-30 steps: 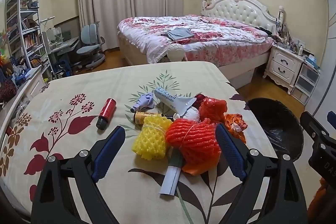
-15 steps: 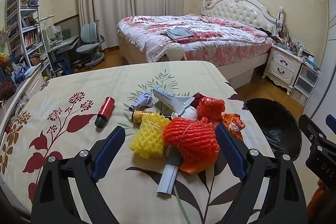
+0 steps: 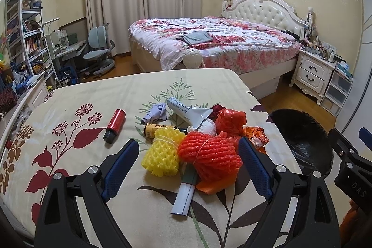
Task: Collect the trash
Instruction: 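Reach the left gripper to the red mesh net and close on it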
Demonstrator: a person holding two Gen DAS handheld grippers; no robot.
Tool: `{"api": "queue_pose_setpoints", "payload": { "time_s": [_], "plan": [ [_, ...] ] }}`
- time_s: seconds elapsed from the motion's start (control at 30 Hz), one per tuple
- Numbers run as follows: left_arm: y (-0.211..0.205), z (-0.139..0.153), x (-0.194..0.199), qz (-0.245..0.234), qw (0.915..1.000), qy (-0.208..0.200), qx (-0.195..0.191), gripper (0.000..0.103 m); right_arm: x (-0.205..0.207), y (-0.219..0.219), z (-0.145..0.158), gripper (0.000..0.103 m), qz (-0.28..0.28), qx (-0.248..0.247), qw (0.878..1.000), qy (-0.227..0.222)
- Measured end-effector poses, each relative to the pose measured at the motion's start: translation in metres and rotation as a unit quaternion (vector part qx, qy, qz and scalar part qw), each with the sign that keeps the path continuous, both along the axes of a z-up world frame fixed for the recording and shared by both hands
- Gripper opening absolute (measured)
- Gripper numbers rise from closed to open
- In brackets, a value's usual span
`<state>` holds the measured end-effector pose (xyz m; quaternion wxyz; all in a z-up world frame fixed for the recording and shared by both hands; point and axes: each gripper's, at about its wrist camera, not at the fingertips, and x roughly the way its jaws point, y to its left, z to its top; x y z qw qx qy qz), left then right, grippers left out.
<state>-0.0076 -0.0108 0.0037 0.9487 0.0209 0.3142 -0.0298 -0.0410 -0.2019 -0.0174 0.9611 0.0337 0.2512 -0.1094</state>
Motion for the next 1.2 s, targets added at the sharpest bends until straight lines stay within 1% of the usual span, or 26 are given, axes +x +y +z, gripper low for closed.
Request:
{"api": "queue_pose_setpoints", "payload": {
  "time_s": [0.2, 0.37, 0.77, 0.9, 0.97, 1.1, 1.17, 1.2],
  "plan": [
    [-0.002, 0.003, 0.001, -0.002, 1.0000, 0.004, 0.000, 0.087, 0.003, -0.004, 0.000, 0.099, -0.005, 0.003, 1.000, 0.005],
    [-0.004, 0.005, 0.002, -0.003, 1.0000, 0.004, 0.000, 0.087, 0.010, 0.003, -0.002, 0.099, -0.007, 0.002, 1.000, 0.010],
    [-0.007, 0.004, 0.002, -0.003, 1.0000, 0.004, -0.001, 0.087, 0.010, 0.005, -0.008, 0.099, -0.002, 0.002, 1.000, 0.018],
    [-0.005, 0.004, 0.002, 0.000, 1.0000, 0.003, -0.002, 0.087, 0.012, 0.005, -0.010, 0.099, 0.000, 0.004, 1.000, 0.020],
    [0.002, 0.001, 0.003, 0.003, 1.0000, 0.004, -0.006, 0.087, 0.013, 0.007, -0.011, 0.099, 0.001, 0.003, 1.000, 0.022],
    [0.016, -0.003, 0.006, 0.012, 0.9998, 0.011, -0.006, 0.083, 0.015, 0.011, -0.013, 0.099, 0.006, 0.001, 1.000, 0.026],
    [0.021, -0.006, 0.007, 0.014, 0.9998, 0.016, -0.003, 0.078, 0.017, 0.013, -0.015, 0.099, 0.009, 0.002, 1.000, 0.028],
    [0.024, -0.008, 0.008, 0.017, 0.9996, 0.020, -0.004, 0.073, 0.018, 0.014, -0.016, 0.099, 0.011, 0.002, 0.999, 0.030]
  ]
}}
